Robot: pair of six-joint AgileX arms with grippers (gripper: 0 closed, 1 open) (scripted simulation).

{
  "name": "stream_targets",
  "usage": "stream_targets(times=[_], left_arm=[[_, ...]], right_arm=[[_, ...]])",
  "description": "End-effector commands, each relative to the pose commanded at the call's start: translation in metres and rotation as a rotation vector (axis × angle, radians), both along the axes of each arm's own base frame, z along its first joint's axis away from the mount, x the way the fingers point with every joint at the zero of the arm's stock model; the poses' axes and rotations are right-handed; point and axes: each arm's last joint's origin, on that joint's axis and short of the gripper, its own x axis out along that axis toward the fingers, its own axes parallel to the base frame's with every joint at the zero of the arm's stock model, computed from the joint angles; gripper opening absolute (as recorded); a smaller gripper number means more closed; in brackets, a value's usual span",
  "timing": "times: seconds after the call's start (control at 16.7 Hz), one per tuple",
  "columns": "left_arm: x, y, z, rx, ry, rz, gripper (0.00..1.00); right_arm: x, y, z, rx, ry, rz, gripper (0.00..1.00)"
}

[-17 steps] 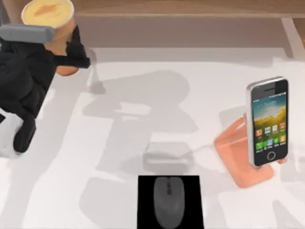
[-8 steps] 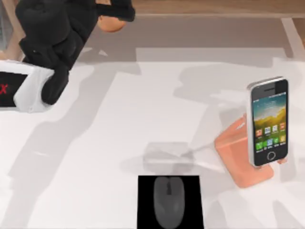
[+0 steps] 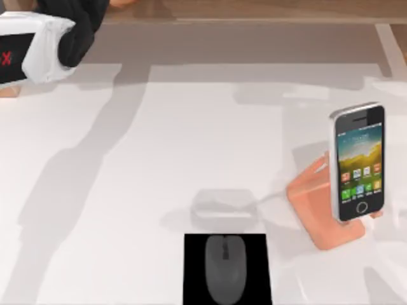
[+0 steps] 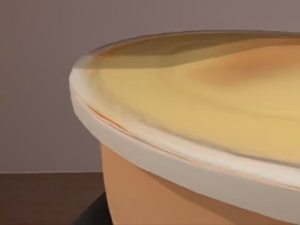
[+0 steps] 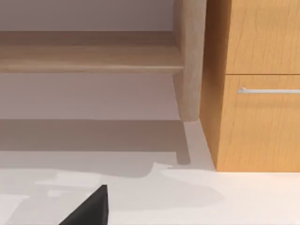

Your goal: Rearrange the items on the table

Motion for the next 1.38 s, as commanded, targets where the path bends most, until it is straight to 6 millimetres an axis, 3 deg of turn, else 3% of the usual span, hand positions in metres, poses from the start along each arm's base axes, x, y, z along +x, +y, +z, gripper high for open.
stream_targets(times=[0.3,1.14,1.38], left_arm=[[0.02,0.003,-0.003,0.043,0.073,0.083,0.0],[0.021,0.003,-0.004,0.046,0.078,0.086,0.0],[0.021,0.003,-0.004,0.046,0.078,0.086,0.3]], right_arm=[[0.0,0.0,0.0,0.0,0.0,0.0,1.0],[0.0,0.0,0.0,0.0,0.0,0.0,1.0],[0.0,0.0,0.0,0.0,0.0,0.0,1.0]])
